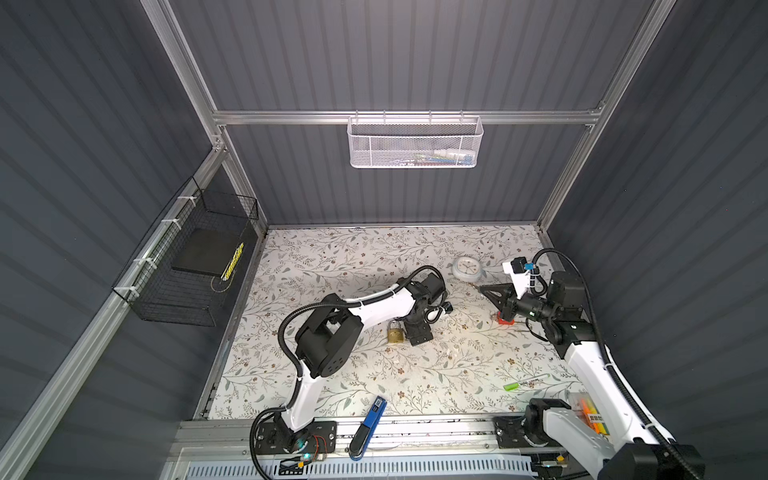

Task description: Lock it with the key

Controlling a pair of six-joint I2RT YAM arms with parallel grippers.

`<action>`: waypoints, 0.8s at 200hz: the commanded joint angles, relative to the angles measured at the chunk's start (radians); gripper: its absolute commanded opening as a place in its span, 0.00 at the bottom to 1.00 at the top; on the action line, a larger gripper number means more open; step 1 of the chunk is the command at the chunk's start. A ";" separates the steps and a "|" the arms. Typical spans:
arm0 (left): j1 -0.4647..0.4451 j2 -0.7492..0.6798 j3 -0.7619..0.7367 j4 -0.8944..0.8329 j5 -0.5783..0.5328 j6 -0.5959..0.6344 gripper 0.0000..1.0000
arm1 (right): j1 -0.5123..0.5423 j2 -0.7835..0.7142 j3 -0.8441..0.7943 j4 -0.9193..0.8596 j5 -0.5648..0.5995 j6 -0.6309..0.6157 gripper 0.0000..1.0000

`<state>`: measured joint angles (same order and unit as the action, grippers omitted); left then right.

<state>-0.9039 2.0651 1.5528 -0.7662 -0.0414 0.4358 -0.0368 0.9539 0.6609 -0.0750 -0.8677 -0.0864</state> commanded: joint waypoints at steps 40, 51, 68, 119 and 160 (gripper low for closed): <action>-0.004 -0.003 0.082 -0.029 0.148 -0.024 0.91 | -0.003 -0.003 -0.003 0.007 -0.010 0.000 0.00; -0.004 0.025 0.109 -0.058 0.154 -0.026 0.90 | -0.003 -0.004 0.000 0.004 -0.009 -0.001 0.00; -0.003 0.058 0.143 -0.090 0.170 -0.027 0.88 | -0.003 -0.005 0.002 -0.007 -0.008 -0.011 0.00; -0.005 0.101 0.171 -0.125 0.187 -0.024 0.86 | -0.003 -0.003 0.002 -0.012 -0.008 -0.013 0.00; -0.005 0.112 0.175 -0.147 0.189 -0.006 0.82 | -0.003 0.003 0.003 -0.006 -0.010 -0.010 0.00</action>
<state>-0.9039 2.1685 1.6981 -0.8650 0.1246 0.4210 -0.0368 0.9539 0.6609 -0.0795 -0.8673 -0.0906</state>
